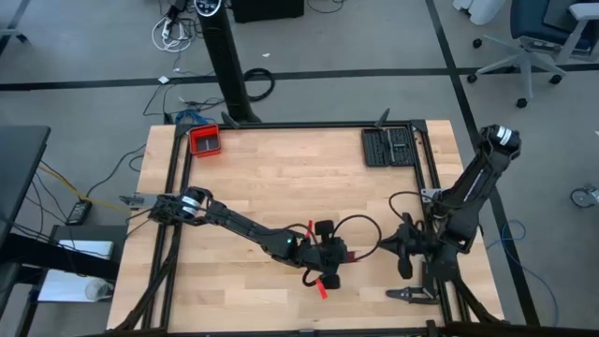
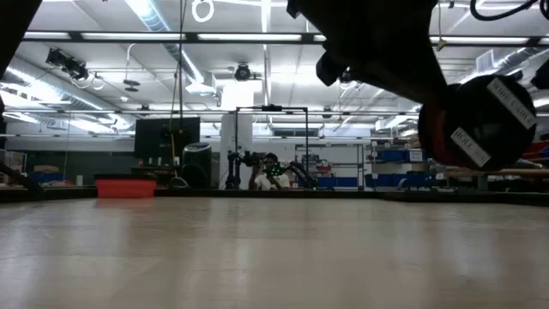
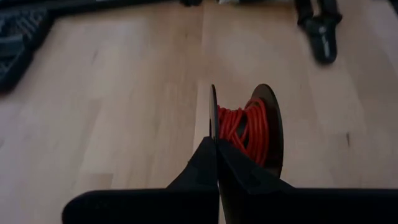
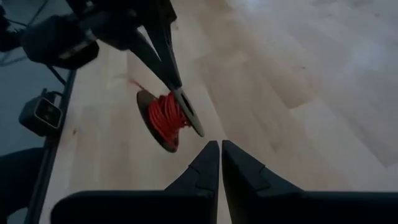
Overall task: Coil cords
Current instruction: Coil the red wire onto the spool
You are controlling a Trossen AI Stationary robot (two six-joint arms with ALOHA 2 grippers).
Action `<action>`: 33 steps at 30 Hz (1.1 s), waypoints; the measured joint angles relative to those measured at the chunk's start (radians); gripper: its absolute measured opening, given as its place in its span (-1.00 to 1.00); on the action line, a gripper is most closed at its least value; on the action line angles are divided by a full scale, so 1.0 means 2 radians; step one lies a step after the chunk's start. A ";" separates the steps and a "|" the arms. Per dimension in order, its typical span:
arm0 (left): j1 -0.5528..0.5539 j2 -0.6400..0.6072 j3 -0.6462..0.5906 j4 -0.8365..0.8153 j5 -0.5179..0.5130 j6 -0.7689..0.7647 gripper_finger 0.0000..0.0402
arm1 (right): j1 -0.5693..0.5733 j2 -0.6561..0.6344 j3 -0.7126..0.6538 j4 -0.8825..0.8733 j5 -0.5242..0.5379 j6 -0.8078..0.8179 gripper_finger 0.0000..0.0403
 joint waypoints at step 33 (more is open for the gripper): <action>0.000 0.010 0.000 0.015 0.032 0.014 -1.00 | -0.136 0.120 0.000 0.271 -0.141 -0.341 -0.59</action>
